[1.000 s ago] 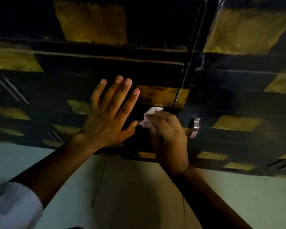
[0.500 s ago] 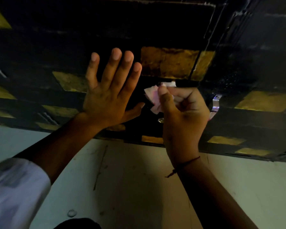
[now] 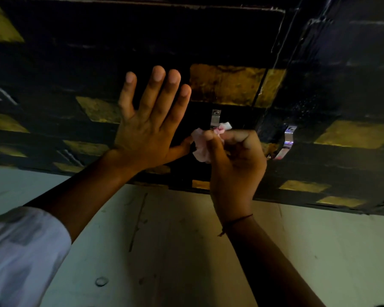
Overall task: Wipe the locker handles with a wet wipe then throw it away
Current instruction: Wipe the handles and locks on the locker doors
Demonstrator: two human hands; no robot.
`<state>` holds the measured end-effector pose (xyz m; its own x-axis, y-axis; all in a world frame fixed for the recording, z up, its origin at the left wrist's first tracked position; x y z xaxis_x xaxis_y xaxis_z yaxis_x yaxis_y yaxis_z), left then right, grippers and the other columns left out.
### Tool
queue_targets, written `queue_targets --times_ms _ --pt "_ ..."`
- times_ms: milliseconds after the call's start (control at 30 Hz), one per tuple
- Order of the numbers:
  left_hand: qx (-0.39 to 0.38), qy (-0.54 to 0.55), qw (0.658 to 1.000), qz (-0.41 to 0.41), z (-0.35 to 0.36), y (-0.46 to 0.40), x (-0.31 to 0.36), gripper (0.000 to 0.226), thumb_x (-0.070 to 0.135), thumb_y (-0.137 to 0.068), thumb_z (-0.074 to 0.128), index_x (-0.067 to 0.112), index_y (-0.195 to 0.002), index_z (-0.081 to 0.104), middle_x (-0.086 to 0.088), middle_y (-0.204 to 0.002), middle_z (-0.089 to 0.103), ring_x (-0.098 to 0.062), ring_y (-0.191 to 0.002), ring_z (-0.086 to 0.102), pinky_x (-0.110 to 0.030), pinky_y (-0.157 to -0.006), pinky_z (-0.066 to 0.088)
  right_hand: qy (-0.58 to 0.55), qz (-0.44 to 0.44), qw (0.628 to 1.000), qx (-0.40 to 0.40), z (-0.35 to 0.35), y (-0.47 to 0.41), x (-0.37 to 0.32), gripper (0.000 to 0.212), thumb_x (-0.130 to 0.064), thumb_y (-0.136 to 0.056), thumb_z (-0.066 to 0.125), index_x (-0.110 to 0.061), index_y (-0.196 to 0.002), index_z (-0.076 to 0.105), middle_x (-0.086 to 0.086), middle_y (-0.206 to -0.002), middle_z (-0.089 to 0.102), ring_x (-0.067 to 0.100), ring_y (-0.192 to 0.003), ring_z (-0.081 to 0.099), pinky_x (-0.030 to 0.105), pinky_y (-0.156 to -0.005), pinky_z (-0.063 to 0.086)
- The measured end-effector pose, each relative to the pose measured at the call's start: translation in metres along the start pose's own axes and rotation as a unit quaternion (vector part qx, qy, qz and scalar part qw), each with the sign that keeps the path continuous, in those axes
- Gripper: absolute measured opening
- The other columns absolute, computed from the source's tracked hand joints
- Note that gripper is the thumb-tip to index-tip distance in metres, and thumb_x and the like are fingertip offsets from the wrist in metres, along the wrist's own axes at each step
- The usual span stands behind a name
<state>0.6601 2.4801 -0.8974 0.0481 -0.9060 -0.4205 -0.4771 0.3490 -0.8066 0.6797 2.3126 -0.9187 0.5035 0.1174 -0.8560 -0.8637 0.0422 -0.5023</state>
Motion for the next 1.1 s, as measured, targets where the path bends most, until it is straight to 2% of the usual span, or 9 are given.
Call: queue_targets --times_ms 100,200,433,567,667,733,867,967,1100 --pt "0.01 -0.007 1.0 0.004 0.003 0.001 0.001 0.115 0.076 -0.09 0.053 0.009 -0.162 -0.006 -0.006 -0.169 -0.021 -0.024 -0.156 -0.015 -0.058 -0.124 0.0 -0.033 0.015 0.999 0.037 0.003 -0.008 0.0 0.01 -0.002 -0.089 0.071 -0.003 -0.086 0.061 0.015 -0.079 0.067 0.028 -0.072 0.069 0.039 -0.066 0.058" --pt "0.009 -0.021 1.0 0.007 0.006 0.003 -0.001 0.12 0.078 -0.087 0.055 0.009 -0.162 -0.008 -0.006 -0.169 -0.022 -0.025 -0.156 -0.016 -0.058 -0.124 -0.003 -0.018 -0.002 0.998 0.056 0.005 -0.017 -0.005 0.012 -0.004 -0.087 0.073 -0.007 -0.083 0.062 0.009 -0.075 0.065 0.021 -0.07 0.067 0.029 -0.066 0.054" --pt "0.031 -0.019 0.999 0.005 0.005 0.003 0.0 0.116 0.074 -0.087 0.055 0.009 -0.163 -0.004 -0.006 -0.17 -0.016 -0.025 -0.158 -0.011 -0.058 -0.124 -0.002 0.028 -0.061 0.998 0.002 0.007 -0.014 -0.006 0.015 -0.007 -0.084 0.074 -0.003 -0.093 0.063 -0.001 -0.087 0.064 0.013 -0.082 0.067 0.024 -0.073 0.053" --pt "0.028 -0.018 0.999 0.007 0.006 0.002 0.002 0.117 0.078 -0.087 0.05 0.009 -0.163 -0.006 -0.006 -0.17 -0.018 -0.025 -0.157 -0.012 -0.058 -0.124 -0.001 0.143 -0.129 0.981 -0.034 0.007 -0.011 -0.011 0.023 -0.009 -0.083 0.078 0.0 -0.1 0.065 -0.006 -0.094 0.061 0.0 -0.089 0.062 0.012 -0.075 0.051" --pt "0.015 -0.016 1.0 0.003 0.005 0.002 0.001 0.118 0.079 -0.087 0.05 0.01 -0.162 -0.008 -0.005 -0.169 -0.021 -0.025 -0.157 -0.014 -0.059 -0.124 -0.002 0.241 -0.154 0.957 -0.04 0.004 -0.009 -0.005 0.029 -0.031 -0.087 0.073 -0.004 -0.096 0.066 0.002 -0.087 0.066 0.013 -0.078 0.065 0.034 -0.061 0.055" --pt "0.0 -0.008 1.0 0.007 0.005 0.0 0.0 0.119 0.078 -0.087 0.051 0.01 -0.162 -0.011 -0.005 -0.168 -0.024 -0.025 -0.156 -0.017 -0.058 -0.124 -0.004 0.274 -0.15 0.948 -0.058 -0.002 -0.007 0.004 0.029 -0.036 -0.087 0.071 -0.008 -0.092 0.067 0.001 -0.082 0.066 0.013 -0.073 0.063 0.036 -0.057 0.053" --pt "-0.017 -0.006 1.0 0.01 0.007 0.002 -0.002 0.116 0.074 -0.089 0.052 0.011 -0.161 -0.013 -0.006 -0.167 -0.028 -0.025 -0.155 -0.021 -0.059 -0.123 -0.005 0.217 -0.123 0.968 -0.033 -0.014 -0.004 -0.001 0.017 -0.02 -0.085 0.078 -0.011 -0.094 0.068 -0.013 -0.09 0.063 -0.008 -0.081 0.06 0.011 -0.069 0.05" --pt "-0.009 -0.015 1.0 0.009 0.006 -0.001 0.0 0.115 0.077 -0.09 0.048 0.011 -0.161 -0.014 -0.005 -0.167 -0.029 -0.024 -0.155 -0.021 -0.06 -0.123 -0.002 0.142 -0.105 0.983 -0.05 -0.006 -0.005 -0.013 0.037 -0.023 -0.085 0.077 -0.004 -0.115 0.065 0.002 -0.109 0.069 0.005 -0.101 0.065 0.02 -0.084 0.054" --pt "-0.028 -0.011 1.0 0.003 0.006 -0.001 0.001 0.113 0.077 -0.092 0.045 0.012 -0.16 -0.019 -0.003 -0.165 -0.034 -0.023 -0.154 -0.024 -0.061 -0.123 -0.001 0.209 -0.142 0.96 -0.118 0.002 0.001 -0.01 0.049 -0.016 -0.087 0.076 -0.001 -0.13 0.059 0.01 -0.126 0.066 0.012 -0.116 0.062 0.024 -0.097 0.052"
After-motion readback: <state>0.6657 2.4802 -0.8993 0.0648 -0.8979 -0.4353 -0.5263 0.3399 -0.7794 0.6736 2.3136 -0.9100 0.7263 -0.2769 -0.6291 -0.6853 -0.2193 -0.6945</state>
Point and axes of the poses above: each hand's wrist, its own y-axis away from the middle knuckle, its own z-axis out of the palm, x = y × z, the point moved 8 cm from there along -y, towards the middle knuckle
